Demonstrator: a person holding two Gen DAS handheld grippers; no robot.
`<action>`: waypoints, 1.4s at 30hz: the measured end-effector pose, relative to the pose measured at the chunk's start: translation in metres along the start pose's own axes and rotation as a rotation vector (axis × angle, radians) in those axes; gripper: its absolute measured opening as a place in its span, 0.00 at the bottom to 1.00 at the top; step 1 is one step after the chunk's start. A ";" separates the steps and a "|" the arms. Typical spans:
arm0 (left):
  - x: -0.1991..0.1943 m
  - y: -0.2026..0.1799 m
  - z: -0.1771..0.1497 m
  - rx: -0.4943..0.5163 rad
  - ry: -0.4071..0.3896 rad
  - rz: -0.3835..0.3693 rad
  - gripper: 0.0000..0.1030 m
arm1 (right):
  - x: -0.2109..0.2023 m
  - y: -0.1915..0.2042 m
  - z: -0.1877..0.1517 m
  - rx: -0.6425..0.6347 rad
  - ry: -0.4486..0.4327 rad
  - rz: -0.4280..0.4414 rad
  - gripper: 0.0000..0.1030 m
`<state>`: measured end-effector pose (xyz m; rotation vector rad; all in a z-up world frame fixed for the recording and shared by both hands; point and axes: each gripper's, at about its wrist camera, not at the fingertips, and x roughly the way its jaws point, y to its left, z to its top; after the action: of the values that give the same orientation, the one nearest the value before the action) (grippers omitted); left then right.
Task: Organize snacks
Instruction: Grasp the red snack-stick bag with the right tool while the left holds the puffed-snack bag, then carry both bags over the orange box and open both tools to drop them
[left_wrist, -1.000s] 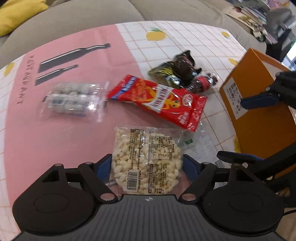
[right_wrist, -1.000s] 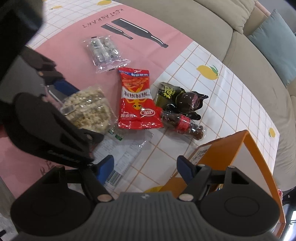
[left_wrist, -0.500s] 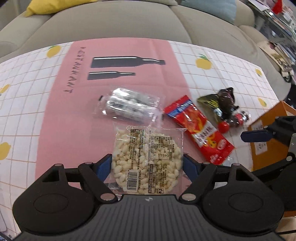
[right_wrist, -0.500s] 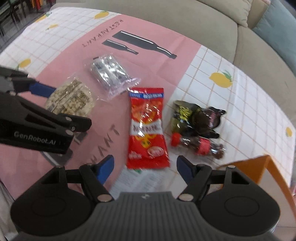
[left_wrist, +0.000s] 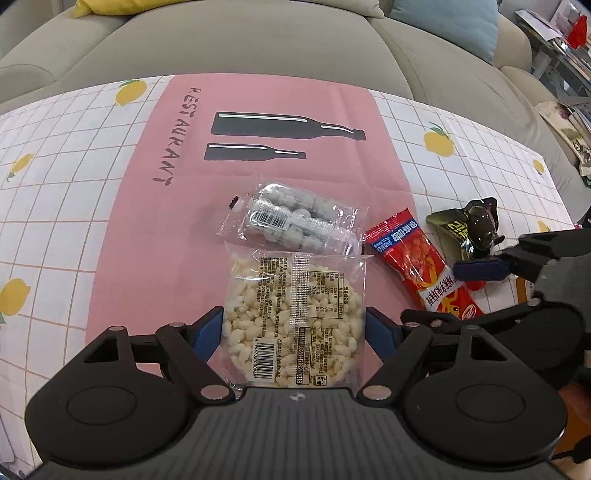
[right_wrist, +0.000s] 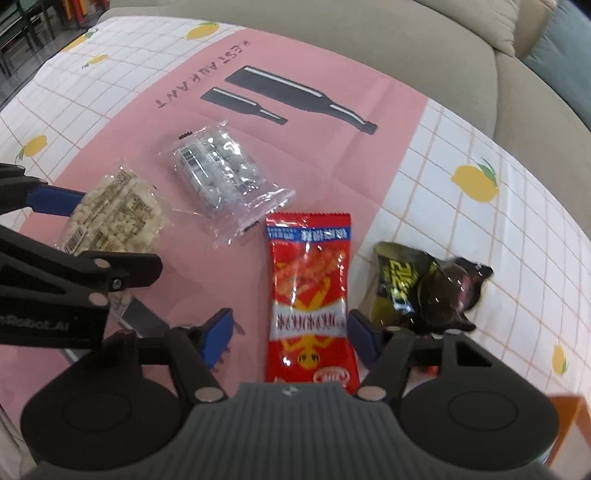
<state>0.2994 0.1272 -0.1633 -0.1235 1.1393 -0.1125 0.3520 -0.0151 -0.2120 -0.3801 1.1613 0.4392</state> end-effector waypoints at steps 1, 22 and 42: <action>0.000 0.000 0.000 0.001 0.000 0.000 0.89 | 0.004 0.000 0.002 -0.008 0.003 -0.006 0.61; -0.005 -0.003 -0.001 -0.019 -0.006 0.000 0.89 | 0.013 -0.011 0.006 0.077 0.003 0.013 0.28; -0.102 -0.067 -0.025 0.014 -0.100 -0.116 0.89 | -0.126 -0.036 -0.067 0.277 -0.202 0.053 0.24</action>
<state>0.2326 0.0757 -0.0718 -0.1809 1.0308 -0.2150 0.2758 -0.0963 -0.1158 -0.0626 1.0195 0.3482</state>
